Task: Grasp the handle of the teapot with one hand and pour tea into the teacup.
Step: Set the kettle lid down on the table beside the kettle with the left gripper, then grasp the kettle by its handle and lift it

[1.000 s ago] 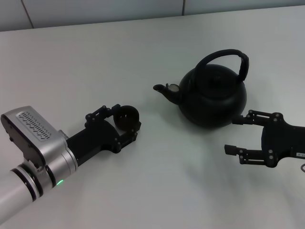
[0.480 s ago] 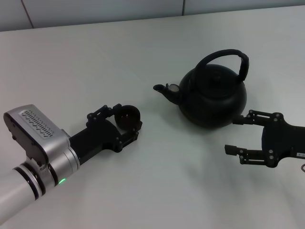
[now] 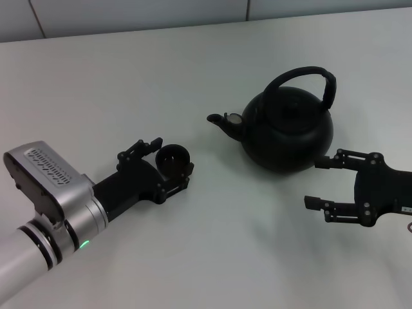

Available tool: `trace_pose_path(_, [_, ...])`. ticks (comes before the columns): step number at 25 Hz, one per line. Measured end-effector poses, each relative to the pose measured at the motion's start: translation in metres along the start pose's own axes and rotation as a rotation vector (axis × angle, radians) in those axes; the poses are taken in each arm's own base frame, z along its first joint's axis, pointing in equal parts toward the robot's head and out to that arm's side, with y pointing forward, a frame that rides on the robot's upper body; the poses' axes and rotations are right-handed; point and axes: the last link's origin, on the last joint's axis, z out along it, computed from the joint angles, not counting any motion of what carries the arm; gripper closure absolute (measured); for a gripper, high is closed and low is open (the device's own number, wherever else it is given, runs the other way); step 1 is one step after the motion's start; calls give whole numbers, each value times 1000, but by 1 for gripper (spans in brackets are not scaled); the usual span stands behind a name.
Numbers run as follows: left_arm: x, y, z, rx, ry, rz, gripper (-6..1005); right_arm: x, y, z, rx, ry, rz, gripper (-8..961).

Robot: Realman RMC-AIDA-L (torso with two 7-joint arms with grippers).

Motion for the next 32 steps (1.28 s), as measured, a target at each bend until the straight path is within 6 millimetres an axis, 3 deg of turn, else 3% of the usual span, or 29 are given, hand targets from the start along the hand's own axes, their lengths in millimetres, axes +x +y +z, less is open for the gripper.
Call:
trace_pose_path(4, [5,-1,-10,8,79,-13,198,0,0,0,3,-2,0,191])
trace_pose_path(9, [12,-13,-50,-4,231,-60,200,0,-2,-2,15,-5,1,190])
trace_pose_path(10, [12,-13,-50,-4,231,-60,200,-1,-2,-2,19,-6,2,190])
trace_pose_path(11, [13,-20,-76,-43,279,-90,200,-1,-3,-3,23,-8,2,190])
trace_pose_path(12, [13,-20,-76,-43,279,-90,201,-1,-3,-3,26,-9,2,190])
trace_pose_path(13, [14,-24,-98,-82,299,-98,201,-1,-4,-3,31,-11,2,190])
trace_pose_path(15, [14,-24,-98,-82,299,-98,202,-1,-5,-4,35,-12,2,190])
trace_pose_path(16, [14,-25,-114,-109,309,-107,202,-2,-5,-4,35,-13,2,191])
trace_pose_path(17, [13,-26,-147,-137,319,-124,202,-2,-5,-4,35,-13,1,191])
trace_pose_path(18, [11,-26,-157,-136,310,-129,202,-2,-5,-4,35,-13,1,191])
trace_pose_path(22, [8,-26,-171,-131,286,-128,202,-2,-5,-4,35,-13,0,192])
trace_pose_path(31, [7,-30,-174,-131,262,-108,202,-3,-6,-3,34,-16,-1,193])
trace_pose_path(32, [-4,-31,-174,-132,161,-53,202,-3,-6,-3,34,-15,-2,193])
